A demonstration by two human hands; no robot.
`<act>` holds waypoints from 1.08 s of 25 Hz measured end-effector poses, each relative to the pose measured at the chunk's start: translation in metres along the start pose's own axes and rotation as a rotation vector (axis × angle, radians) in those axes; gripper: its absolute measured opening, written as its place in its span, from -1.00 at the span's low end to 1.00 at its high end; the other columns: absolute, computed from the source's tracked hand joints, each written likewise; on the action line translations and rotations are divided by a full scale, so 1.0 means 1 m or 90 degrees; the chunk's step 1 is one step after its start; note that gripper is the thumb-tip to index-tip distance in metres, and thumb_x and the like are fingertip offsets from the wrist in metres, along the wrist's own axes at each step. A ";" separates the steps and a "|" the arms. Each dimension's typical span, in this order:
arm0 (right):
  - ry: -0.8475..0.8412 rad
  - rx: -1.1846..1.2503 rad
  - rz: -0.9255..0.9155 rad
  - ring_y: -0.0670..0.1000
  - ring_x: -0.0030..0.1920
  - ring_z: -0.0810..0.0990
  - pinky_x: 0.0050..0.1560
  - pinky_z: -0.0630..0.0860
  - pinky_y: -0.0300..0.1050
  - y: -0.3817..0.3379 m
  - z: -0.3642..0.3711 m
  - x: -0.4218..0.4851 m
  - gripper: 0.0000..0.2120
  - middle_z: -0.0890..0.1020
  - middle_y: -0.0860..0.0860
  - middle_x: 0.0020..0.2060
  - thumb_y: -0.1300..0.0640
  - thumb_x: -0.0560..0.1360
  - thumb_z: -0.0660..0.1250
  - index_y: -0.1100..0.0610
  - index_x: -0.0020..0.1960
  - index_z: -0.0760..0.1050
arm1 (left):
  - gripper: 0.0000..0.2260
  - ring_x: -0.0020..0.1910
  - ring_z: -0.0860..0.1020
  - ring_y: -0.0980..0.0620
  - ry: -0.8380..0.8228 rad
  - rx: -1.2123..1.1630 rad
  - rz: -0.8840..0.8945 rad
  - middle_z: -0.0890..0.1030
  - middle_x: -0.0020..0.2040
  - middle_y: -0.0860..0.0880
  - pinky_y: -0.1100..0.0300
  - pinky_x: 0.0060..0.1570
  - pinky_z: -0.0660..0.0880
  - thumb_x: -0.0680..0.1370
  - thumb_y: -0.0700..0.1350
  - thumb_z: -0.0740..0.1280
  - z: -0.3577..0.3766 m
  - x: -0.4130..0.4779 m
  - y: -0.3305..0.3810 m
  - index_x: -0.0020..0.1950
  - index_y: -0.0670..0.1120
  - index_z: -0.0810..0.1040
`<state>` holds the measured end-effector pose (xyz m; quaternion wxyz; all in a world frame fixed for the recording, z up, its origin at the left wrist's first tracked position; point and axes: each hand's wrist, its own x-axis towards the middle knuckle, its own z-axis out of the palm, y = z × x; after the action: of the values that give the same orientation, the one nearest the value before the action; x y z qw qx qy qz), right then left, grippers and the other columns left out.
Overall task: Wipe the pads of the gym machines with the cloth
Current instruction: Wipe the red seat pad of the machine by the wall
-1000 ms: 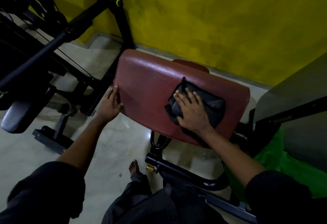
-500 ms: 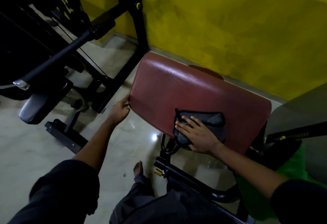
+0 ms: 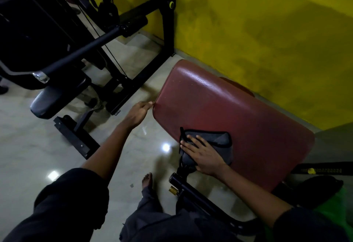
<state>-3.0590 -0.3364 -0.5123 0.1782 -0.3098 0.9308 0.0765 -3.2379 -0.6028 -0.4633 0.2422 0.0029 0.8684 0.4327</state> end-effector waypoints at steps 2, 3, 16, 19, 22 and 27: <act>0.010 0.003 -0.018 0.14 0.52 0.29 0.51 0.03 0.09 -0.002 -0.009 0.024 -0.14 0.43 0.01 0.46 -0.11 0.23 0.53 0.12 0.47 0.40 | -0.47 0.47 0.32 -0.03 0.004 -0.037 -0.038 0.39 0.49 -0.05 0.19 0.29 0.15 0.66 0.24 0.01 -0.006 0.002 0.004 0.41 -0.04 0.50; 0.030 0.012 -0.007 0.13 0.52 0.30 0.51 0.04 0.08 0.003 -0.014 0.031 -0.16 0.44 0.01 0.46 -0.10 0.23 0.51 0.11 0.47 0.41 | -0.40 0.50 0.27 -0.03 -0.001 -0.050 -0.053 0.34 0.52 -0.05 0.19 0.31 0.12 0.65 0.28 -0.05 -0.008 0.003 0.005 0.45 -0.05 0.46; 0.011 0.028 -0.055 0.13 0.53 0.27 0.54 0.07 0.10 0.012 -0.048 0.107 -0.19 0.43 0.00 0.47 -0.16 0.29 0.46 0.10 0.47 0.39 | -0.17 0.39 0.43 -0.01 -0.078 -0.273 -0.085 0.70 0.08 0.02 -0.26 0.47 -0.04 0.56 0.37 -0.36 -0.012 0.025 -0.017 0.41 -0.04 0.47; 0.039 0.035 -0.050 0.12 0.55 0.22 0.54 0.09 0.11 0.014 -0.047 0.107 -0.19 0.38 -0.01 0.49 -0.17 0.31 0.41 0.08 0.50 0.36 | -0.16 0.48 0.33 -0.05 -0.073 -0.297 -0.069 0.70 0.08 0.00 -0.25 0.48 -0.12 0.54 0.39 -0.37 -0.010 0.028 -0.027 0.52 -0.06 0.32; 0.080 0.042 -0.015 0.13 0.56 0.20 0.55 0.03 0.11 0.010 -0.060 0.129 -0.23 0.36 0.02 0.51 -0.18 0.37 0.32 0.09 0.52 0.33 | -0.19 0.47 0.34 -0.07 -0.030 -0.333 -0.073 0.67 0.15 -0.06 -0.24 0.49 -0.10 0.57 0.35 -0.35 -0.009 0.028 -0.039 0.49 -0.06 0.37; 0.158 0.061 0.076 0.13 0.53 0.27 0.53 0.07 0.08 0.037 -0.101 0.170 -0.26 0.45 0.03 0.44 -0.13 0.31 0.34 0.10 0.45 0.40 | -0.23 0.34 0.44 -0.08 0.082 -0.363 -0.093 0.56 0.27 -0.10 -0.24 0.47 0.09 0.61 0.30 -0.34 -0.021 0.020 -0.067 0.36 -0.04 0.51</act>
<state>-3.2365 -0.4254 -0.4825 0.0715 -0.2520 0.9651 0.0034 -3.2508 -0.6563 -0.5119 0.2083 -0.1551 0.7232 0.6400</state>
